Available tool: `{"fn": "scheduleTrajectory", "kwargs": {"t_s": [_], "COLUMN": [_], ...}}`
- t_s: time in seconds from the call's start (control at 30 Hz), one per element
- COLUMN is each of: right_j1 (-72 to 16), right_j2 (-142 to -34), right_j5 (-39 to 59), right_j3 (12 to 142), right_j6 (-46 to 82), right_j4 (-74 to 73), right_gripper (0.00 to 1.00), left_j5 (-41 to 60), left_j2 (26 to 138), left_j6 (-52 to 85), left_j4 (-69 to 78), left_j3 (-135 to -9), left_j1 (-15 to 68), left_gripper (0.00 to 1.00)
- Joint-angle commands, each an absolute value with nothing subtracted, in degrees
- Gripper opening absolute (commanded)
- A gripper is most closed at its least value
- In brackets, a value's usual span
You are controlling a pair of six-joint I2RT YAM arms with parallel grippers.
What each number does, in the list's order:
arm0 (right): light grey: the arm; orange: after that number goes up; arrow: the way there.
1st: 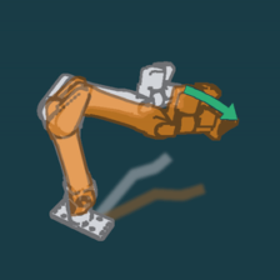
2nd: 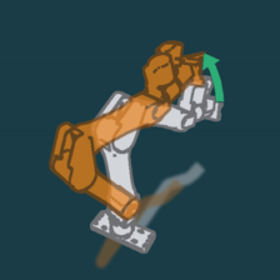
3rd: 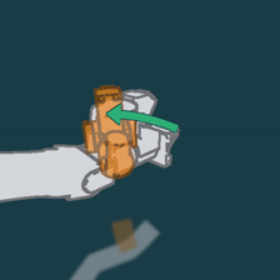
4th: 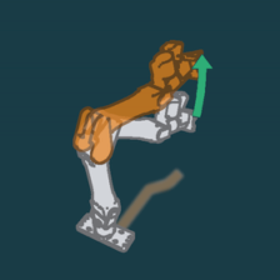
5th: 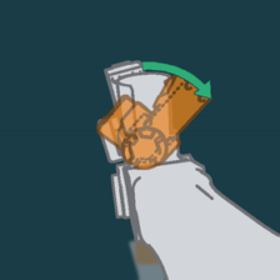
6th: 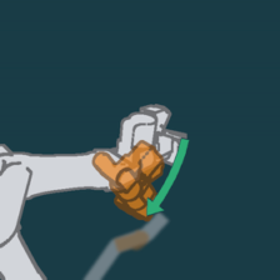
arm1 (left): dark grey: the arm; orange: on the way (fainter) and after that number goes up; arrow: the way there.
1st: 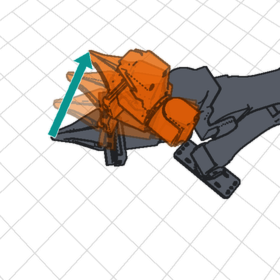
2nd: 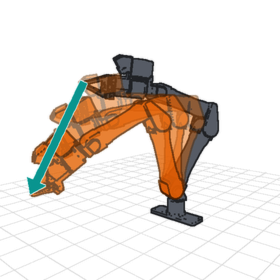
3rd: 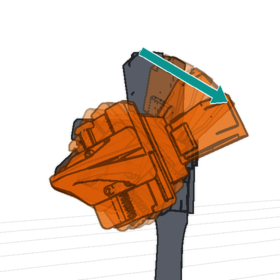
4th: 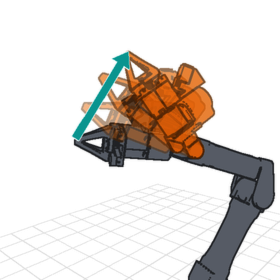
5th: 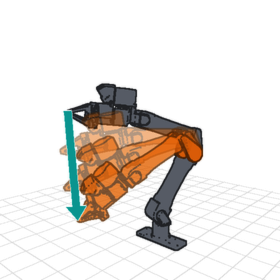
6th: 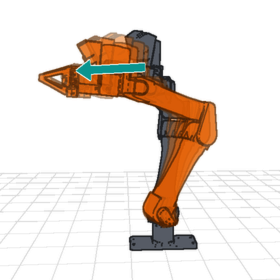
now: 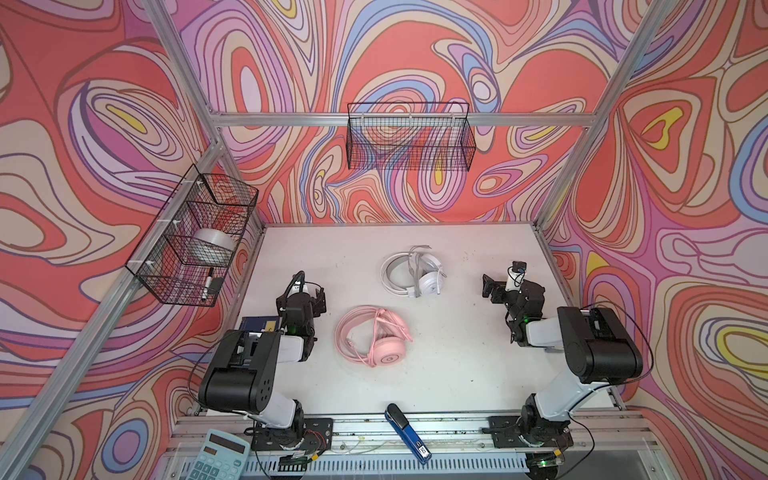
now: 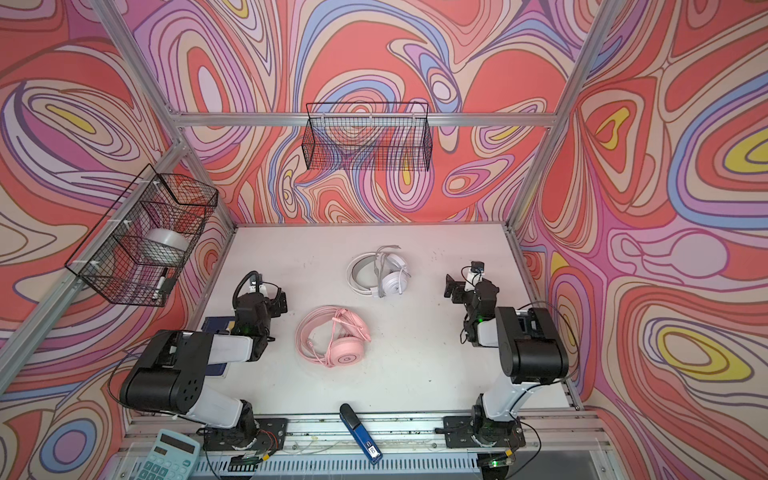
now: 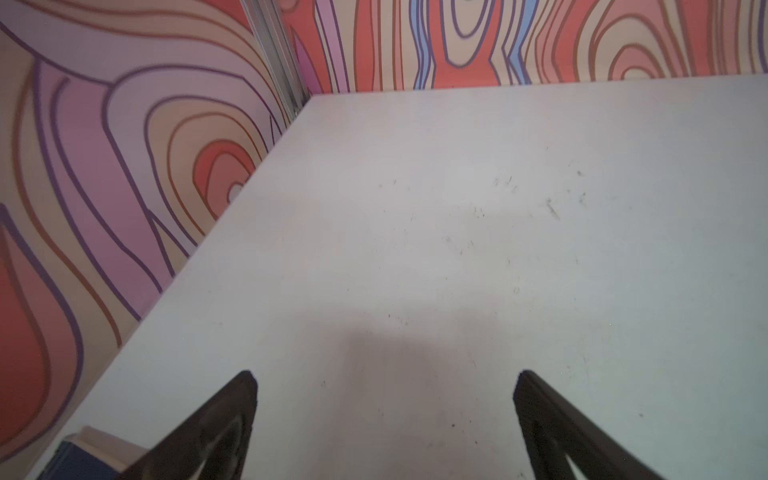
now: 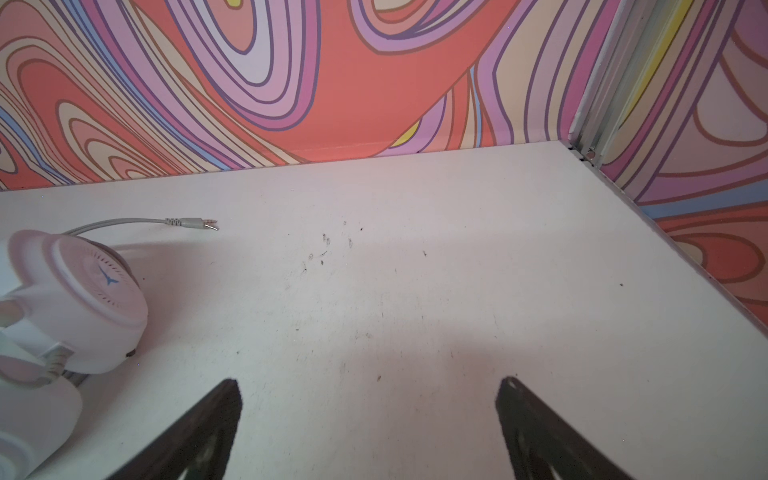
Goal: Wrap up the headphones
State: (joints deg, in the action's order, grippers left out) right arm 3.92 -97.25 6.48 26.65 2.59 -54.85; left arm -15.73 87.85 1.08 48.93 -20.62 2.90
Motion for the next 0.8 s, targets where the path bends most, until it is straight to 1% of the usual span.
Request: {"fn": "scheduleTrajectory", "kwargs": {"t_s": [0.0,0.03,0.07,0.1,0.13,0.2,0.27,0.33,0.4,0.47,0.57,0.77], "right_j1": [3.69,3.69,3.69,3.69,3.69,3.69,3.69,3.69,3.69,3.69,3.69,3.69], "right_j2": [-97.91,-97.88,-97.91,-97.91,-97.91,-97.91,-97.91,-97.91,-97.87,-97.91,-97.90,-97.91], "right_j5": [6.81,6.82,6.79,6.79,6.81,6.80,6.83,6.81,6.82,6.82,6.82,6.77], "right_j3": [26.12,26.10,26.15,26.12,26.15,26.15,26.11,26.11,26.11,26.11,26.10,26.10], "right_j6": [2.20,2.27,2.20,2.22,2.21,2.24,2.20,2.20,2.20,2.20,2.20,2.24], "right_j4": [-55.92,-55.88,-55.87,-55.90,-55.88,-55.88,-55.90,-55.90,-55.91,-55.90,-55.90,-55.90], "right_gripper": [0.98,0.99,0.98,0.99,0.98,0.98,0.99,0.98,0.99,0.98,0.99,0.99], "left_j5": [-10.65,-10.54,-10.55,-10.91,-11.65,-11.95,-11.79,-11.34,-11.43,-11.34,-11.43,-11.34], "left_j2": [89.53,87.58,87.01,88.85,88.90,87.43,88.78,87.43,88.73,87.83,88.51,88.14], "left_j6": [1.75,2.56,2.99,2.23,2.15,3.35,2.38,2.82,2.34,2.84,2.43,2.74], "left_j4": [55.88,50.30,47.80,53.53,54.56,49.37,54.78,49.75,53.99,51.10,53.41,52.21], "left_j3": [-20.23,-21.30,-21.99,-20.79,-20.33,-21.54,-20.10,-21.38,-20.42,-21.01,-20.48,-20.83], "left_j1": [1.76,1.76,1.76,1.82,1.85,1.85,1.85,1.84,1.85,1.85,1.85,1.85], "left_gripper": [1.00,1.00,1.00,1.00,1.00,1.00,1.00,1.00,1.00,1.00,1.00,1.00]}}
